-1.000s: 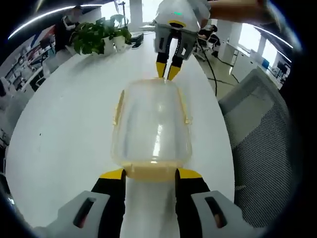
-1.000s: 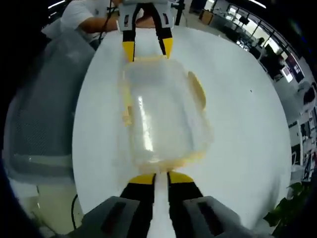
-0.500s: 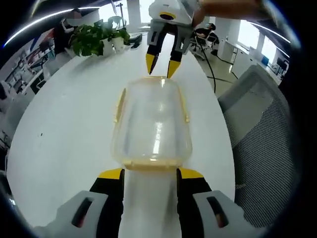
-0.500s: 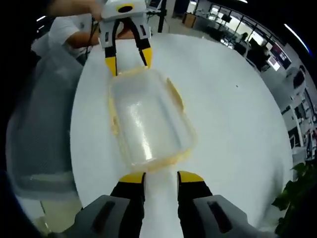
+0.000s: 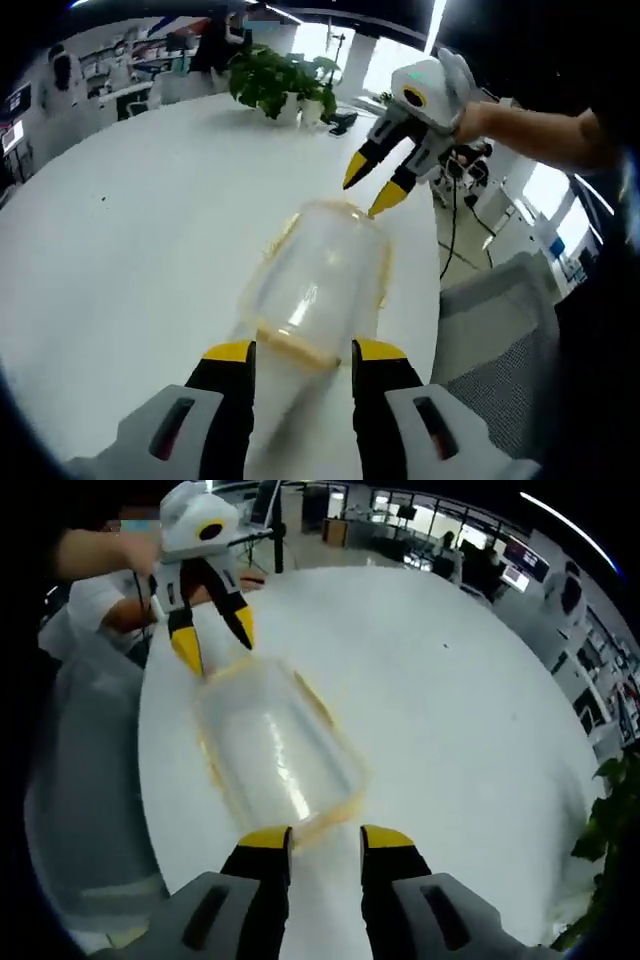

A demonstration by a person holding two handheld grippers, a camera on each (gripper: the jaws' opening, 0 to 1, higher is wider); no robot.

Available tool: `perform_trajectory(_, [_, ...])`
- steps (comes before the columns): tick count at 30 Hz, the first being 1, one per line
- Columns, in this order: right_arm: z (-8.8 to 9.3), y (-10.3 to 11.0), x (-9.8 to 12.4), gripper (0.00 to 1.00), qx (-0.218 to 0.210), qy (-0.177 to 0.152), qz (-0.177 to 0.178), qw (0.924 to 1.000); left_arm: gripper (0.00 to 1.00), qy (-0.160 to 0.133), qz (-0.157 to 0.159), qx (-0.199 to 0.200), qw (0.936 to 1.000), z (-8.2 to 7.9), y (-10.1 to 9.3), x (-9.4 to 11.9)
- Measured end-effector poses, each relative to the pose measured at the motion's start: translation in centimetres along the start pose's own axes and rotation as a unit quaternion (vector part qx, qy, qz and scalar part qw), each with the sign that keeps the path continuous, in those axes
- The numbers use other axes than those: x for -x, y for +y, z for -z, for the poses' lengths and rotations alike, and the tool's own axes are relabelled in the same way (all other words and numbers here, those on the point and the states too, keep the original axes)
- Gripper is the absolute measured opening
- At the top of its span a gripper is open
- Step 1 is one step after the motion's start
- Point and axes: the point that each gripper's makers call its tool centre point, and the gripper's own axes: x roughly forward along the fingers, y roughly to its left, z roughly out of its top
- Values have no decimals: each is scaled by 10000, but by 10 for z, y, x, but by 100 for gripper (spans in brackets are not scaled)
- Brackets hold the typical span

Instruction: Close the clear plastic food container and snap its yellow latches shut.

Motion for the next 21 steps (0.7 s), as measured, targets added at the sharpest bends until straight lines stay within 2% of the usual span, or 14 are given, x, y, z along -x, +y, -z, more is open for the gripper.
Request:
perform_trajectory(6, [-9,-2,-3,26,-764,-215,48,9968,38,-85,-351,715,9968,2,8,0])
perform_trajectory(9, [-9,-4,-4,26,-1083,-259,52,9938,40,-184,-385,824,9957,1,7,-1])
perform_trajectory(13, [-7,-5,-4,25,-1470,-302,74,9886,34,-218,-452,1307,9902,3,4,-2])
perform_trajectory(16, [-4,-6,-5,24,-1579,-304,109,9869,35,-296,-503,1501,9869,2,6,-2])
perform_trajectory(21, [-1,-6,-8,22,-1788,-312,125,9833,37,-202,-602,1570,9856,7,6,-6])
